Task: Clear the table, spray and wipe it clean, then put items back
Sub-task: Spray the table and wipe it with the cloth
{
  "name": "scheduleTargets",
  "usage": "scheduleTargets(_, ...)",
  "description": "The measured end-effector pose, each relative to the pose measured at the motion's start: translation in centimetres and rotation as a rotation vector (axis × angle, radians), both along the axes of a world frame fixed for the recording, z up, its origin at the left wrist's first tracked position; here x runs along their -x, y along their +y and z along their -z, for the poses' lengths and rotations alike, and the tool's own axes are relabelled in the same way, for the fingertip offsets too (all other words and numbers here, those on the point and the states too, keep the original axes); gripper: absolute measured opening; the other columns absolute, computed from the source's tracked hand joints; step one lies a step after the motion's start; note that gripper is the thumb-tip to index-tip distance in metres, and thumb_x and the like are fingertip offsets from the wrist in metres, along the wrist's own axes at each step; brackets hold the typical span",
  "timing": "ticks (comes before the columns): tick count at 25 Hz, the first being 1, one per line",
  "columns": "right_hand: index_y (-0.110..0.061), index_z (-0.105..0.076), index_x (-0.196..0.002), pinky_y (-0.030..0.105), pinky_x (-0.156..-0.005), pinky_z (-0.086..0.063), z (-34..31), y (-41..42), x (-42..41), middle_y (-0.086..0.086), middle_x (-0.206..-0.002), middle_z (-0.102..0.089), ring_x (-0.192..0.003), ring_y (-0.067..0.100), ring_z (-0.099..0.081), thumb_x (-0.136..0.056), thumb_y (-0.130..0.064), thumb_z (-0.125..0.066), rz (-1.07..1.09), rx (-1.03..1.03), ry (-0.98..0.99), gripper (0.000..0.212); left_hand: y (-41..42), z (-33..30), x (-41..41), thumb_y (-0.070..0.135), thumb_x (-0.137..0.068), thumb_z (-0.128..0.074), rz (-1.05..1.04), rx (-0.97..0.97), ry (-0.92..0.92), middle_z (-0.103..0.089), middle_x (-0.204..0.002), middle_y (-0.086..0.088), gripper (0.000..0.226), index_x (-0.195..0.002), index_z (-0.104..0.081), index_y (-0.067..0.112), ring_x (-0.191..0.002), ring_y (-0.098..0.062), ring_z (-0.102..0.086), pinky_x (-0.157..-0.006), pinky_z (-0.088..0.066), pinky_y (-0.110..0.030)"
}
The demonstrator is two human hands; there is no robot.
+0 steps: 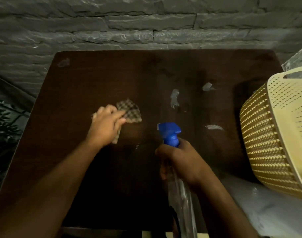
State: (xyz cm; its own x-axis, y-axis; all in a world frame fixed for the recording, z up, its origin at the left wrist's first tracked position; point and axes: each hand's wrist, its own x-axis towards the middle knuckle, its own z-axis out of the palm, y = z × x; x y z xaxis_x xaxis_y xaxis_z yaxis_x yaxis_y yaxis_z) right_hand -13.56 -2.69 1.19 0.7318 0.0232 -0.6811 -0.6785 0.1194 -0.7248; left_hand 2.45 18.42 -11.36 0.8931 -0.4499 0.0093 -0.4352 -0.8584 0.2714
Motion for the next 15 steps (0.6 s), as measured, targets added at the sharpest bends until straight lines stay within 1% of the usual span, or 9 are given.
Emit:
scheduleTargets(2,-0.006,-0.052,-0.111,0.029,-0.052,-0.052,0.0,0.1,1.0,0.015,-0.072,-0.056,-0.056,0.023,-0.055,-0.088,-0.014,-0.060,-0.011,-0.015,0.012,0.025,-2.8,-0.2,-5.1,0.036,-0.096,-0.048,-0.144,-0.017,-0.008,-0.053,-0.117,-0.010,0.038,-0.130,-0.056,0.024,-0.108,-0.035,-0.047,-0.091,-0.037,-0.044)
scheduleTargets(3,-0.006,-0.052,-0.109,0.027,-0.050,-0.052,0.1,0.3,1.3,0.015,-0.072,-0.055,-0.055,0.022,-0.054,-0.089,-0.013,-0.059,-0.002,-0.017,0.012,0.023,-4.9,-0.4,-5.0,0.036,-0.096,-0.048,-0.119,-0.041,0.010,-0.052,-0.119,-0.010,0.037,-0.130,-0.055,0.025,-0.109,-0.034,-0.046,-0.092,-0.036,-0.044)
scheduleTargets(5,-0.003,-0.052,-0.103,0.028,-0.047,-0.050,0.3,0.5,1.8,0.016,-0.071,-0.054,-0.053,0.022,-0.053,-0.088,-0.009,-0.059,0.027,-0.026,-0.002,0.018,-6.3,-0.3,1.0,0.038,-0.095,-0.046,0.033,-0.032,0.049,-0.053,-0.116,-0.004,0.035,-0.127,-0.057,0.030,-0.104,-0.028,-0.046,-0.087,-0.036,-0.041)
scheduleTargets(7,-0.004,-0.054,-0.102,0.028,-0.047,-0.049,0.4,0.7,2.2,0.015,-0.071,-0.055,-0.054,0.023,-0.053,-0.087,-0.008,-0.059,0.040,-0.035,-0.004,0.017,-2.6,-0.2,8.6,0.043,-0.090,-0.043,0.234,0.029,0.062,-0.054,-0.106,0.001,0.037,-0.121,-0.061,0.033,-0.095,-0.022,-0.047,-0.079,-0.039,-0.039)
scheduleTargets(8,-0.005,-0.054,-0.103,0.027,-0.048,-0.050,0.4,0.9,2.3,0.015,-0.071,-0.055,-0.056,0.023,-0.054,-0.087,-0.009,-0.059,0.044,-0.040,0.002,0.017,0.0,-0.4,9.5,0.045,-0.088,-0.042,0.238,0.042,0.060,-0.054,-0.103,0.002,0.039,-0.119,-0.062,0.033,-0.092,-0.021,-0.047,-0.076,-0.040,-0.038)
scheduleTargets(10,-0.007,-0.054,-0.103,0.028,-0.049,-0.050,0.7,1.5,2.6,0.014,-0.070,-0.055,-0.056,0.024,-0.054,-0.086,-0.009,-0.059,0.057,-0.046,0.008,0.018,2.4,-0.1,5.0,0.043,-0.089,-0.043,0.127,-0.002,-0.012,-0.054,-0.103,-0.002,0.040,-0.120,-0.063,0.028,-0.093,-0.027,-0.050,-0.077,-0.041,-0.040)
scheduleTargets(12,-0.008,-0.053,-0.101,0.030,-0.049,-0.049,1.4,2.5,2.7,0.012,-0.066,-0.054,-0.054,0.024,-0.053,-0.086,-0.009,-0.060,0.068,-0.038,0.006,0.017,0.5,-0.2,-1.5,0.038,-0.094,-0.048,-0.094,-0.008,-0.021,-0.054,-0.112,-0.009,0.037,-0.126,-0.059,0.024,-0.102,-0.036,-0.049,-0.087,-0.039,-0.045)
scheduleTargets(13,-0.008,-0.052,-0.098,0.031,-0.048,-0.049,1.7,3.2,2.7,0.011,-0.064,-0.053,-0.052,0.023,-0.052,-0.086,-0.008,-0.060,0.084,-0.040,0.008,0.014,-1.3,-0.3,-3.6,0.036,-0.095,-0.048,-0.159,-0.028,-0.001,-0.052,-0.118,-0.011,0.036,-0.129,-0.057,0.025,-0.108,-0.036,-0.046,-0.092,-0.036,-0.045)
scheduleTargets(15,-0.008,-0.051,-0.089,0.031,-0.046,-0.046,1.9,4.3,2.7,0.010,-0.060,-0.050,-0.049,0.022,-0.049,-0.085,-0.004,-0.058,0.122,-0.052,-0.002,0.009,-5.3,-0.5,-1.1,0.037,-0.096,-0.045,-0.093,-0.067,0.066,-0.049,-0.124,-0.007,0.037,-0.131,-0.053,0.029,-0.112,-0.031,-0.042,-0.095,-0.033,-0.042)
